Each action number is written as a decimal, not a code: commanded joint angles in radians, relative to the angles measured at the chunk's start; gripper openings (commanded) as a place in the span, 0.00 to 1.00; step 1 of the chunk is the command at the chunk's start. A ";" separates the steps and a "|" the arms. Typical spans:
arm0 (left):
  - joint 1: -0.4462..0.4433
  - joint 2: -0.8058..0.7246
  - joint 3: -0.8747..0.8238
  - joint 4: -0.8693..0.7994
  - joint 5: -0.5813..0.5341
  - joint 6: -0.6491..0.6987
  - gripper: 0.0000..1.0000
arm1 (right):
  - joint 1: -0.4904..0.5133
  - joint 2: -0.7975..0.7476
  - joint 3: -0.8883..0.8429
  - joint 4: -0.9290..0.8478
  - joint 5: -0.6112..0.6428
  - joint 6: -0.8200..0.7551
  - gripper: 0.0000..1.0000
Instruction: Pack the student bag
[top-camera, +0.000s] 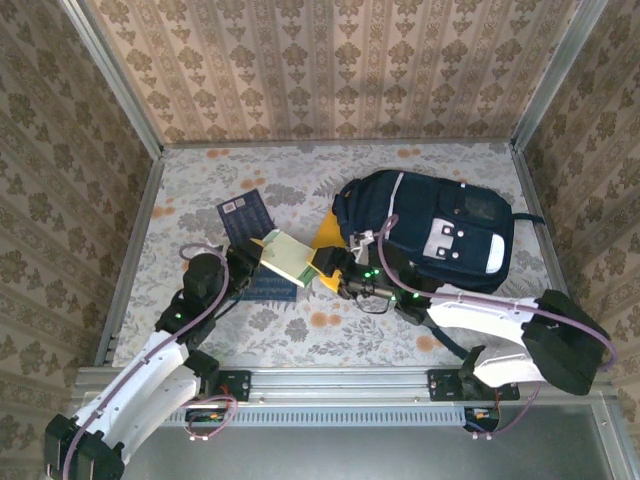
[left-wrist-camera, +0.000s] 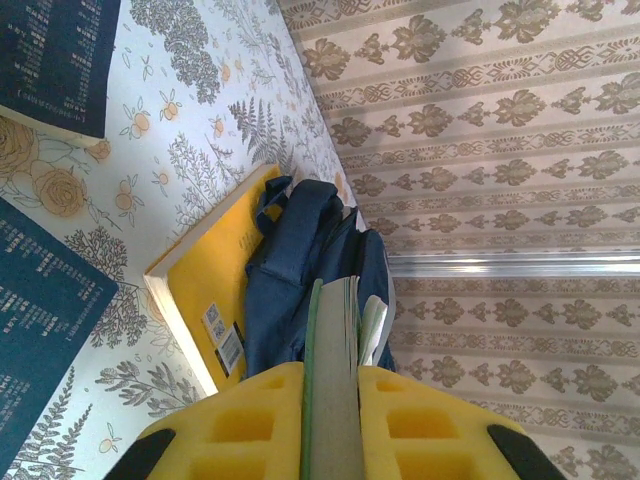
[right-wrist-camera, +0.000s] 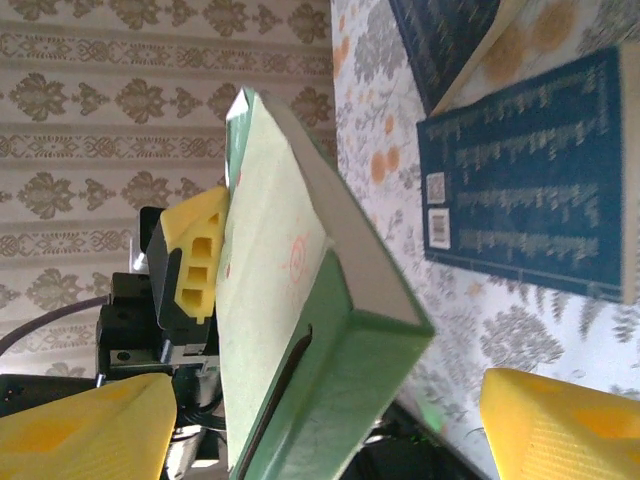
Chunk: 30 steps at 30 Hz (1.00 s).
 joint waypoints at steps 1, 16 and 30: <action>-0.011 -0.016 0.006 0.069 -0.015 -0.016 0.00 | 0.039 0.050 0.071 0.150 -0.035 0.075 0.76; -0.111 -0.096 -0.006 -0.006 -0.086 0.037 0.20 | 0.052 0.094 0.040 0.248 0.095 0.015 0.11; 0.117 0.081 0.248 -0.325 0.585 0.598 0.83 | -0.115 -0.097 0.060 0.000 -0.284 -0.203 0.00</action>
